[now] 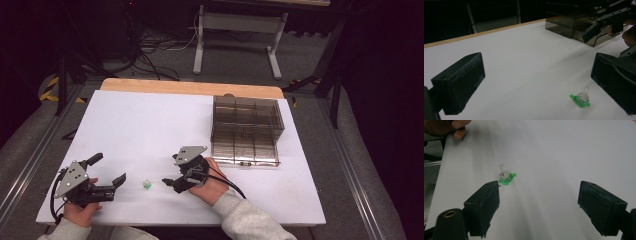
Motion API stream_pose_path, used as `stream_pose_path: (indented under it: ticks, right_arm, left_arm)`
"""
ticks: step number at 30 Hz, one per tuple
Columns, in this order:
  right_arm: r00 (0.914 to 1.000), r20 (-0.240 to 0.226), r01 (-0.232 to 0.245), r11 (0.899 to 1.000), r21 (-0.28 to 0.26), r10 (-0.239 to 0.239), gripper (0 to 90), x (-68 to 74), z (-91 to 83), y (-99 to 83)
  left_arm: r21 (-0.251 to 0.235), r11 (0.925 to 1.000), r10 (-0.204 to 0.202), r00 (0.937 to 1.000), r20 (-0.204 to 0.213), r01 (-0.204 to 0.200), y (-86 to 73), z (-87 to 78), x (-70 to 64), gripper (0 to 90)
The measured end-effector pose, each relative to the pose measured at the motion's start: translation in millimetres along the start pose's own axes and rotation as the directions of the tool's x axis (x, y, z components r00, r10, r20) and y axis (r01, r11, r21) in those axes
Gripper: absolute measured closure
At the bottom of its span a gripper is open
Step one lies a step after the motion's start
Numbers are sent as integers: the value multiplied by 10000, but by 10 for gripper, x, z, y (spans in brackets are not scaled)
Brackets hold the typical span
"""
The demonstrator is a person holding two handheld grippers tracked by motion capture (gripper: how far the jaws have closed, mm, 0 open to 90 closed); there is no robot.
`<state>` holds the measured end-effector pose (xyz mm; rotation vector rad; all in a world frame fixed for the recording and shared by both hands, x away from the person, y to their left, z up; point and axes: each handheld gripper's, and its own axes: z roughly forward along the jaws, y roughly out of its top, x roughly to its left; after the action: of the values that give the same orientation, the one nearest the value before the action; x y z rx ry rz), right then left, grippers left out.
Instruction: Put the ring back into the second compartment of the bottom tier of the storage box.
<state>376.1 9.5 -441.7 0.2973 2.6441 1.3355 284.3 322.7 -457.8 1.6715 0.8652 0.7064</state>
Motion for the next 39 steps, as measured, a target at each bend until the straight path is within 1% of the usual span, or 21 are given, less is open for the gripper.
stream_pose_path:
  ticks: [8,13,25,30,39]
  right_arm:
    - [10000,-48,50,9999,125,-49,184,7,56,1]
    - [9999,-76,116,9999,127,-115,207,19,95,6]
    - [9986,-515,147,9996,252,-134,265,69,294,9]
    - [9978,-654,111,9996,245,-95,288,83,348,13]
    - [9952,-954,256,9991,331,-223,348,145,467,48]
  left_arm:
    - [-12,10000,-16,10000,8,16,0,-1,1,3]
    - [-12,10000,-21,10000,7,21,0,0,-1,3]
    - [-2,10000,-15,10000,-2,15,-6,-14,4,3]
    - [2,10000,-4,10000,7,4,-5,-12,3,3]
    - [9,10000,-1,10000,19,1,-7,-11,4,3]
